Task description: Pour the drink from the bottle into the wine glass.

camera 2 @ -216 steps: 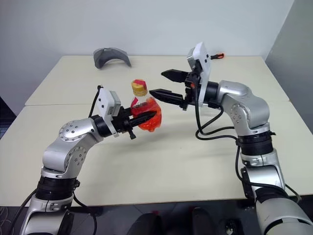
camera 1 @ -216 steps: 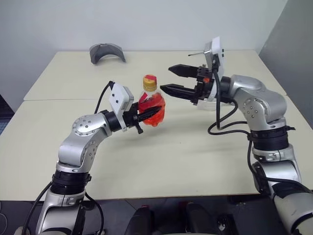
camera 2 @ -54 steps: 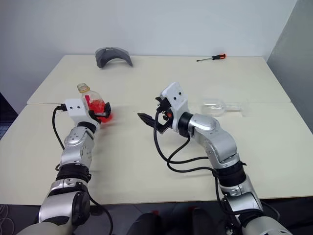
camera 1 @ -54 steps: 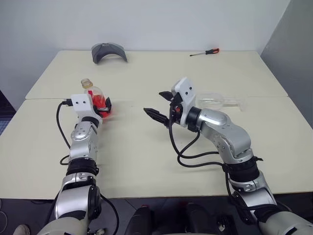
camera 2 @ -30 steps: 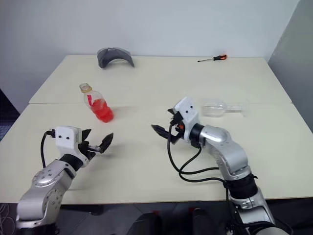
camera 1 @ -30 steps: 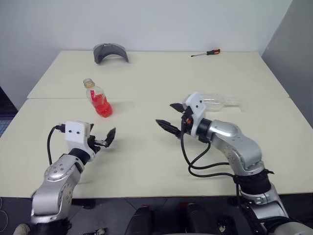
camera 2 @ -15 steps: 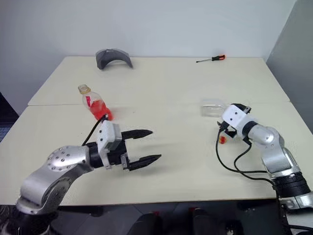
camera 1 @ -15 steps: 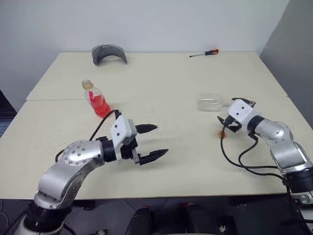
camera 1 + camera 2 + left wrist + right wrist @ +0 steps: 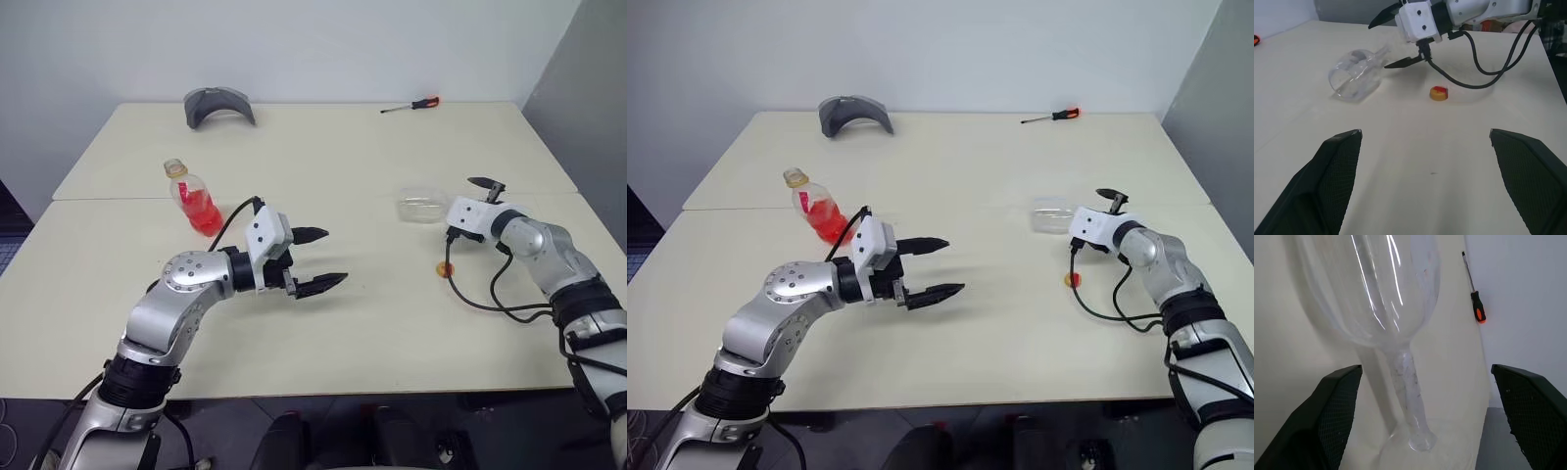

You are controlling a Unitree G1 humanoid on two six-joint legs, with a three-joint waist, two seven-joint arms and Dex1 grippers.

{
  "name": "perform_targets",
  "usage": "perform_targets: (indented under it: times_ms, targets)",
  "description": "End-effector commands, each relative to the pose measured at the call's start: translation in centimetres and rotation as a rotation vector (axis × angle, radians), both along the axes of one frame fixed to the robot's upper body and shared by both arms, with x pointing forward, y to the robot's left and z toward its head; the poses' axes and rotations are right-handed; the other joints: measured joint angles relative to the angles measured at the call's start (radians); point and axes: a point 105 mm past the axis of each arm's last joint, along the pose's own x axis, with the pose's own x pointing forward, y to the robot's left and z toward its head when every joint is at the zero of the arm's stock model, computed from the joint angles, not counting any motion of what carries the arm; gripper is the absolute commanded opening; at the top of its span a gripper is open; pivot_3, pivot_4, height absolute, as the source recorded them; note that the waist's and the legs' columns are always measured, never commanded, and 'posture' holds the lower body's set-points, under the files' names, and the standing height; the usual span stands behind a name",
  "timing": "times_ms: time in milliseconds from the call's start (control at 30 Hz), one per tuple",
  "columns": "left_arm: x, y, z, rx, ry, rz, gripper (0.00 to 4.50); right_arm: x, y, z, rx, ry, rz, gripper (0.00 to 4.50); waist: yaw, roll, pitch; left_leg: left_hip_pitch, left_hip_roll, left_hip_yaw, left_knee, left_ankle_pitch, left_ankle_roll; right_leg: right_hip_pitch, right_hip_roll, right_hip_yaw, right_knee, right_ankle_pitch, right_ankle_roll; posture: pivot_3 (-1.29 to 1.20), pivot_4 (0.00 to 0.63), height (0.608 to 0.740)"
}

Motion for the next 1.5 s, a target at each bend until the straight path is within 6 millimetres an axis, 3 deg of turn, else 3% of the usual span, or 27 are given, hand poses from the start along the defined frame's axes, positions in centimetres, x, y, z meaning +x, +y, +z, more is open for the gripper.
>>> perform_targets:
  times_ms: [33,367,633,767,1100,1333,1400,1500]
  targets:
    - [-0.6,-0.3,0.8,-0.007,-0.045,-0.009,4.48,0.6,-0.6,0.7,-0.061,-0.026,-0.008,4.5,0.0,0.0,0.0,0.0,0.0,0.0,0.0,0.0,0.0,0.0,0.0,0.0,0.0,0.0,0.0,0.0,0.15,0.74]
    - [-1.4,-0.1,0.8,-0.017,-0.033,0.011,4.48,1.1,-1.5,-0.2,-0.132,0.001,-0.052,4.5,0.0,0.0,0.0,0.0,0.0,0.0,0.0,0.0,0.0,0.0,0.0,0.0,0.001,0.0,0.0,0.0,0.15,0.74]
    - [-0.6,-0.1,1.2,-0.029,-0.034,0.036,4.48,2.1,-1.1,0.6,-0.169,-0.022,-0.085,4.5,-0.001,0.0,0.0,0.0,0.0,0.0,0.0,0.0,0.0,0.0,0.0,0.0,0.001,0.0,0.0,0.0,0.15,0.74]
    - [-0.4,-0.2,1.5,-0.031,-0.039,0.039,4.5,2.3,-1.0,0.9,-0.186,-0.026,-0.091,3.65,-0.001,0.0,0.0,0.0,0.0,0.0,0.0,0.0,0.0,0.0,0.0,0.0,0.001,0.0,0.0,0.0,0.15,0.74]
    - [-0.6,0.3,1.5,-0.024,-0.037,0.051,4.5,2.4,-1.1,1.2,-0.205,-0.048,-0.097,0.13,-0.002,0.0,0.0,0.0,0.0,0.001,0.0,0.0,0.0,0.0,0.0,0.001,0.001,0.0,0.0,0.0,0.15,0.74]
    - [-0.7,0.4,1.3,-0.023,-0.031,0.059,4.5,2.9,0.1,2.8,-0.225,-0.128,-0.065,0.09,-0.002,0.0,0.0,0.0,0.0,0.001,0.0,0.0,0.0,0.0,0.0,0.001,0.001,0.0,0.0,0.0,0.15,0.74]
    - [-0.6,1.0,1.3,-0.04,-0.014,0.1,4.5,3.2,2.0,4.0,-0.147,-0.184,-0.021,0.09,-0.003,0.0,0.0,0.0,0.0,0.001,0.0,0.0,0.0,-0.001,0.0,0.001,0.001,0.0,0.0,0.0,0.15,0.74]
    - [-1.0,2.7,0.9,-0.059,0.024,0.197,4.5,3.3,6.9,5.9,0.09,-0.243,0.119,0.09,-0.026,0.0,0.0,0.001,0.001,0.002,0.0,0.0,0.0,-0.001,0.0,0.002,0.001,0.0,0.0,0.0,0.15,0.74]
